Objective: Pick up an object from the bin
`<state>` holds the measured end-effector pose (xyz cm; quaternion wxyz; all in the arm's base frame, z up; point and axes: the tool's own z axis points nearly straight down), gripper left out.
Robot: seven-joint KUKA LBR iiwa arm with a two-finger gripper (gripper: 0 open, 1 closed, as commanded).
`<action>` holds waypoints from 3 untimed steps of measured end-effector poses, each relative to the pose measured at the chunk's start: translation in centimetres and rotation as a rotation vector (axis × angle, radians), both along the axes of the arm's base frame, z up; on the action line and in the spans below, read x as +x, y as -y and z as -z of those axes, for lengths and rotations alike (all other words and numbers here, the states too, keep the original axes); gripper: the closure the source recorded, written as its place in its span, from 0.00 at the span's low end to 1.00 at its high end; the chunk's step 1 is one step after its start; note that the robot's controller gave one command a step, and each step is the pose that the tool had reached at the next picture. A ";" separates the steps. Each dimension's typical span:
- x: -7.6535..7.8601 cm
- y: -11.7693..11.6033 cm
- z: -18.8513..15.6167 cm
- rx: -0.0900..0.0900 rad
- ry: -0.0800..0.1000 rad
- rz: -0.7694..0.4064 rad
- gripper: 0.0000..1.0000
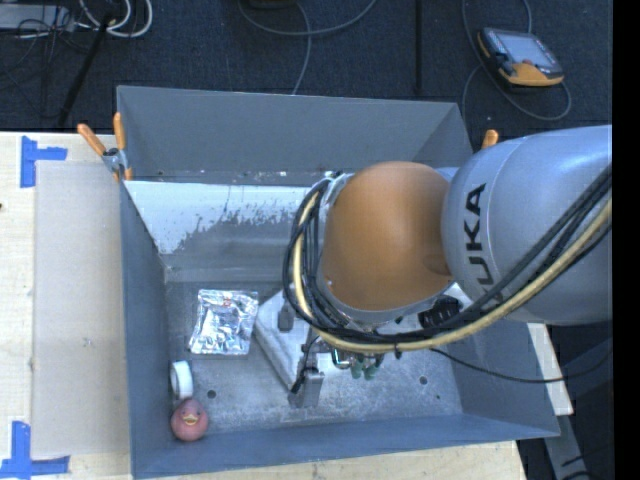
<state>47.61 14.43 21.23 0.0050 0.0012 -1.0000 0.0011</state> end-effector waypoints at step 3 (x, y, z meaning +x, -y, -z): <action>9.8 -4.7 14.3 0.004 0.010 -0.174 1.00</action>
Offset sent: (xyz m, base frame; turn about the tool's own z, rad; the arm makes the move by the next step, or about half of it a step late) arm 0.0635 0.0224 -0.1224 -0.2171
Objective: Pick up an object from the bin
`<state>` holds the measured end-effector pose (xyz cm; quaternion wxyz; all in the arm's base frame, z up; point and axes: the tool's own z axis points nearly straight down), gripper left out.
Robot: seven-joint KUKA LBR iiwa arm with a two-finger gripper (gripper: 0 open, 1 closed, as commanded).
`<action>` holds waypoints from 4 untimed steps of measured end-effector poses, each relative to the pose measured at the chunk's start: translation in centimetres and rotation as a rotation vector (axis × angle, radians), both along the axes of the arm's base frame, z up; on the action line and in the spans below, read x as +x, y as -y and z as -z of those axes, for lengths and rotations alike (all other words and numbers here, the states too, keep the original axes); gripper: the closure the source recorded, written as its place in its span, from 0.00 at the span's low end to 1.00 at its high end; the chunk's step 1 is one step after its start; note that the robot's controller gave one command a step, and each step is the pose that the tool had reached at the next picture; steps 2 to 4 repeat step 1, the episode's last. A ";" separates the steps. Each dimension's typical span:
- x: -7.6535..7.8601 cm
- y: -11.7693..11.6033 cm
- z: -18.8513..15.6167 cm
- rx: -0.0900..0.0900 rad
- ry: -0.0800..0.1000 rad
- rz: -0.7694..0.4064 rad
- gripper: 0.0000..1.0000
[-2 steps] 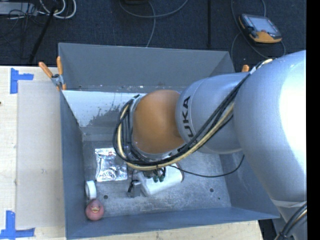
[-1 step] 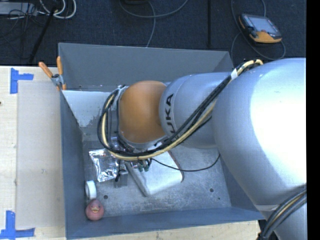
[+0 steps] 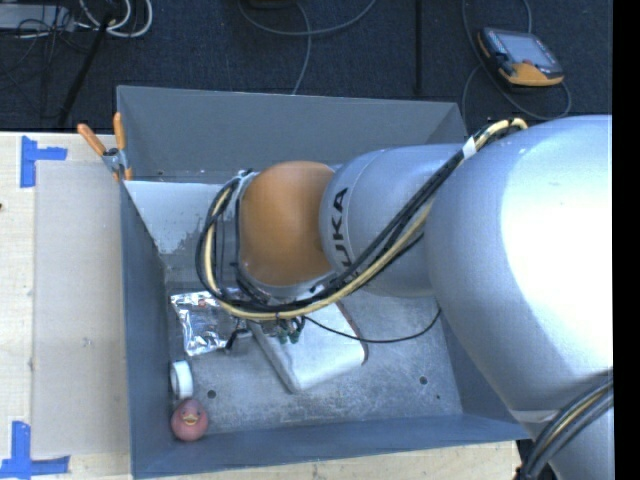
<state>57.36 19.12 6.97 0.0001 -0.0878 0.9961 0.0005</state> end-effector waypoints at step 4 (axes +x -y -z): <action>1.0 0.3 -14.4 0.002 0.009 0.050 1.00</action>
Offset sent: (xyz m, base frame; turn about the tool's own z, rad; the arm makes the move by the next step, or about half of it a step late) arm 0.0079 -0.0045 0.1396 0.0530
